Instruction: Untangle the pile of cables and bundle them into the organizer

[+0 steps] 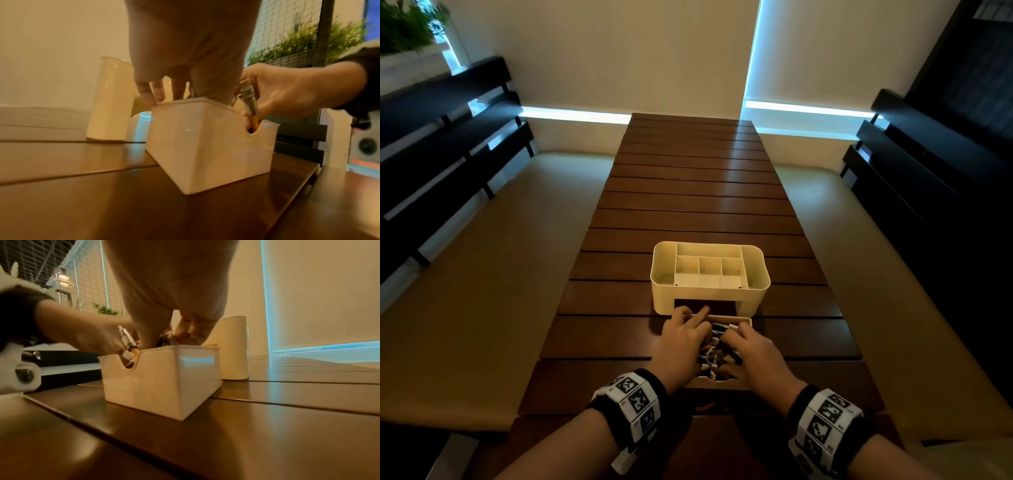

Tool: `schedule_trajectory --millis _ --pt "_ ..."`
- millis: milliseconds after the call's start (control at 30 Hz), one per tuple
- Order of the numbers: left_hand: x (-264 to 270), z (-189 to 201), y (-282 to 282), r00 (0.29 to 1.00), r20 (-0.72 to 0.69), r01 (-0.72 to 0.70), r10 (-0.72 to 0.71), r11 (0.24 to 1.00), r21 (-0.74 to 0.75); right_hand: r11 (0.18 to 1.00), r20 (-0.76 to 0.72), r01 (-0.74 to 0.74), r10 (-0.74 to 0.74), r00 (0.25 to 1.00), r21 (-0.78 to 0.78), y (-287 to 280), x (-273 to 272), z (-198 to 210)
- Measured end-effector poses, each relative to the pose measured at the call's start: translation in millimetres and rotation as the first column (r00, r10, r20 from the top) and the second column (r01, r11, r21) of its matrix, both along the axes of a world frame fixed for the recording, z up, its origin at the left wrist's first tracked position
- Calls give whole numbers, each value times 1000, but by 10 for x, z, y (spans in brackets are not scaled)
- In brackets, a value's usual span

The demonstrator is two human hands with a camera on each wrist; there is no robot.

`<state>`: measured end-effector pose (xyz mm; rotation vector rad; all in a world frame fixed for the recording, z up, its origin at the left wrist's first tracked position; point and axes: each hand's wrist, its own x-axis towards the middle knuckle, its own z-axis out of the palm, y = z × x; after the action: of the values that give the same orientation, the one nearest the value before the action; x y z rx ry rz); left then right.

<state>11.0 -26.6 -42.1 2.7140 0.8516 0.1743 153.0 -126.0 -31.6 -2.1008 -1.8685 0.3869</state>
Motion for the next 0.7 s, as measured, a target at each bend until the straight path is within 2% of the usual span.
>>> schedule_trajectory --millis 67,167,300,333,433,500,567,700 --pt "-2 5 -56 997 55 -44 46 999 -31 997 11 -26 25 1000 77 -59 -32 -78" --pt "-34 120 -85 976 151 -116 157 961 -252 983 17 -43 40 999 177 -120 -78 -146" --pt "-129 286 -33 955 91 -189 283 814 -549 983 35 -109 105 994 151 -149 -66 -222" --pt "-146 296 -49 955 86 -191 284 811 -552 982 75 -117 107 991 146 -137 -58 -226" --pt "-178 291 -131 974 73 -164 214 889 -427 990 240 -104 78 968 98 -112 -63 -205" --pt "-178 300 -182 980 61 -149 190 901 -406 986 308 -122 81 948 116 -109 -93 -196" --pt "-172 315 -217 981 49 -152 187 902 -403 985 337 -114 64 939 131 -114 -131 -190" --pt "-143 314 -236 989 38 -132 145 962 -238 992 308 -44 6 951 116 -84 -181 -192"
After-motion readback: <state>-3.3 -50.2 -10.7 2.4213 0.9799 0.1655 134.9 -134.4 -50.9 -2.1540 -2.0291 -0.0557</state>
